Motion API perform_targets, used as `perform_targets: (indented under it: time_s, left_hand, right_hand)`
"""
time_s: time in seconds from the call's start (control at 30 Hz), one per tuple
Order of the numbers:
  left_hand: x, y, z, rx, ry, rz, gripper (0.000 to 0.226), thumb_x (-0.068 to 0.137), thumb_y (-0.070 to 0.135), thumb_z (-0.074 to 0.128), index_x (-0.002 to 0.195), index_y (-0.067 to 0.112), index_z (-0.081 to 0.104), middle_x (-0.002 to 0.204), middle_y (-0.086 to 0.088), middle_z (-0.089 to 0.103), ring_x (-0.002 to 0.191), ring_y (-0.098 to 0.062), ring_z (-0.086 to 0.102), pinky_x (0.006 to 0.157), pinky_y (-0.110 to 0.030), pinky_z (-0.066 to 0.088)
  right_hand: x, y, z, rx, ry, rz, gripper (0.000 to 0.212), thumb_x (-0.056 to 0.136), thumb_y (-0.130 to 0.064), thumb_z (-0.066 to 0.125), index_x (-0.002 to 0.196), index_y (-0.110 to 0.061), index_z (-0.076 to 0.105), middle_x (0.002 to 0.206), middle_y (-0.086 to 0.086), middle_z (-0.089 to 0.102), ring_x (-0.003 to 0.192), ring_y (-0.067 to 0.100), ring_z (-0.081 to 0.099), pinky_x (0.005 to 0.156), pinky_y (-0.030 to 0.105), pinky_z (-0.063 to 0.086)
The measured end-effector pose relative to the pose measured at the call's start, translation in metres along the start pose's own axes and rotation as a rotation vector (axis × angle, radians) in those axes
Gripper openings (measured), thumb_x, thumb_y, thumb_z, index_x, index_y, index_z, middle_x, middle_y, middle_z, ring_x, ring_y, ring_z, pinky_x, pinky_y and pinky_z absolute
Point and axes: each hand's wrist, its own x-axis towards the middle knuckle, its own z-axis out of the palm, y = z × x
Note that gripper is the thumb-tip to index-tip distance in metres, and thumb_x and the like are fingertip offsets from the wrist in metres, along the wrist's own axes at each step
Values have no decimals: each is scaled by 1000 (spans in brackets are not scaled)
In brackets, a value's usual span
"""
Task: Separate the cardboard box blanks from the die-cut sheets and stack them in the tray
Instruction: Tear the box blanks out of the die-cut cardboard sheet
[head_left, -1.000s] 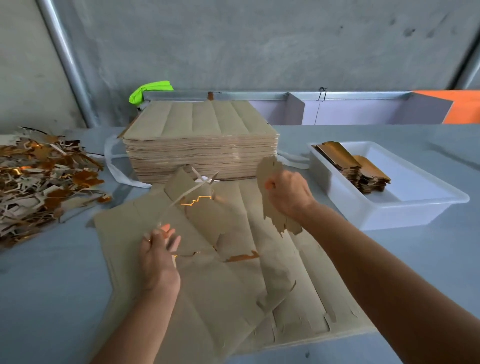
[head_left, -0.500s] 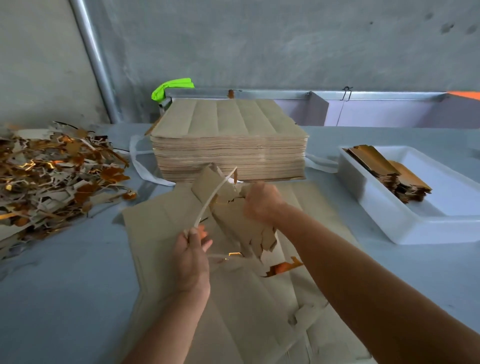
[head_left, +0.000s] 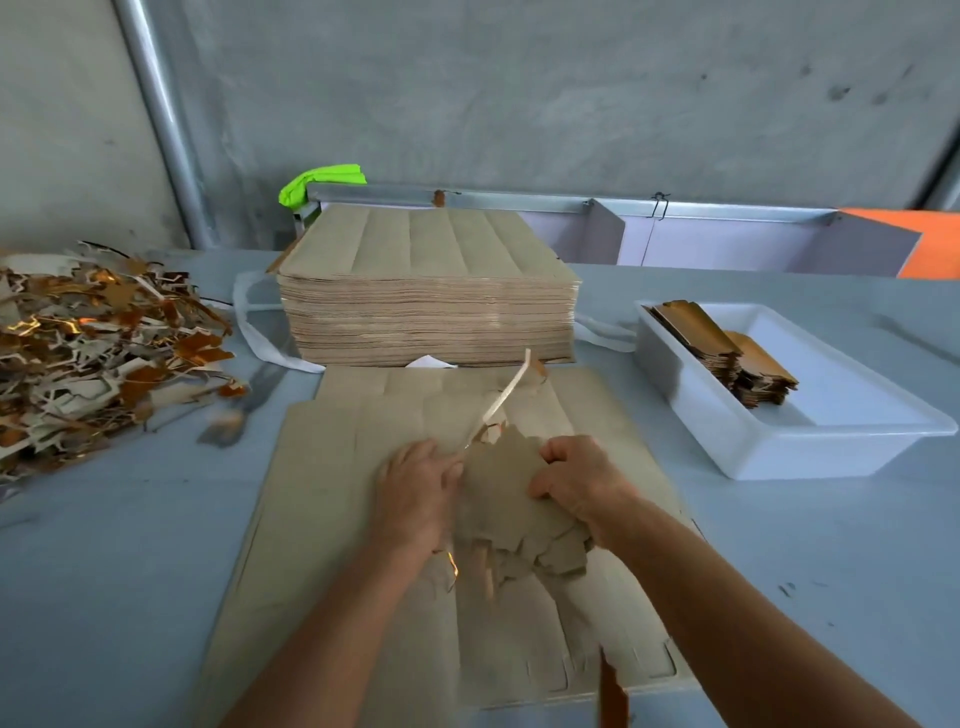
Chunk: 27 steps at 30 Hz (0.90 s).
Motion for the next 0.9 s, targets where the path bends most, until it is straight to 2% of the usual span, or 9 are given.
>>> perform_targets:
  time_s: [0.1,0.2,0.33,0.4,0.47,0.6,0.7,0.8,0.9]
  left_hand:
    - [1,0,1,-49,55,7,28,97,22,45,118,17,64,131,5,55,125,-15,42,102,-30,29]
    - [0,0,0,-77,49,40,28,94,19,50,119,14,62,128,4,58,123,-15,45,101,-32,33]
    - [2,-3,1,-31,77,40,24,93,15,50,111,5,63,122,-6,60,117,-19,51,99,-32,35]
    - [3,-2,2,-9,66,26,22,93,25,52,99,5,61,116,-7,60,115,-22,51,96,-32,35]
    - [4,0,1,86,52,9,28,92,39,52,96,12,58,112,-2,57,112,-23,49,92,-30,34]
    - [18,4,-7,339,13,23,37,96,47,43,120,22,56,122,-1,52,116,-21,41,93,-31,37]
    - [22,4,-12,491,-24,163,32,100,35,38,123,18,53,120,-6,52,118,-23,40,86,-32,41]
    - [24,5,-10,652,-88,273,28,97,13,39,122,10,51,119,-10,55,116,-26,44,84,-33,45]
    - [27,9,-6,759,-153,376,29,91,4,42,118,7,52,117,-10,59,113,-27,49,84,-32,45]
  right_hand:
    - [4,11,1,63,43,1,14,78,-7,63,74,-20,65,77,4,67,67,19,66,55,30,57]
    - [9,10,14,36,103,-67,12,78,-14,66,69,-17,60,69,1,63,60,14,60,49,25,49]
    - [5,12,1,184,401,-108,5,80,-6,55,79,-2,58,75,11,59,75,32,61,61,41,54]
    - [1,19,-19,294,537,-93,9,80,-6,55,84,2,57,78,16,60,79,40,61,61,47,54]
    - [-2,26,-37,370,613,-62,7,81,-7,54,87,-4,57,86,17,61,81,39,61,58,45,53]
    - [-5,32,-51,408,627,-81,41,84,-3,56,122,-14,49,96,0,50,74,12,50,51,26,44]
    - [-5,29,-45,446,558,-89,59,86,1,55,136,-24,39,110,1,41,78,13,48,54,30,49]
    - [1,29,-39,481,513,-54,41,87,3,52,119,-21,57,100,-2,51,86,20,56,77,41,57]
    - [8,31,-32,443,490,-52,27,88,1,52,87,-22,66,90,-3,59,81,18,59,74,36,56]
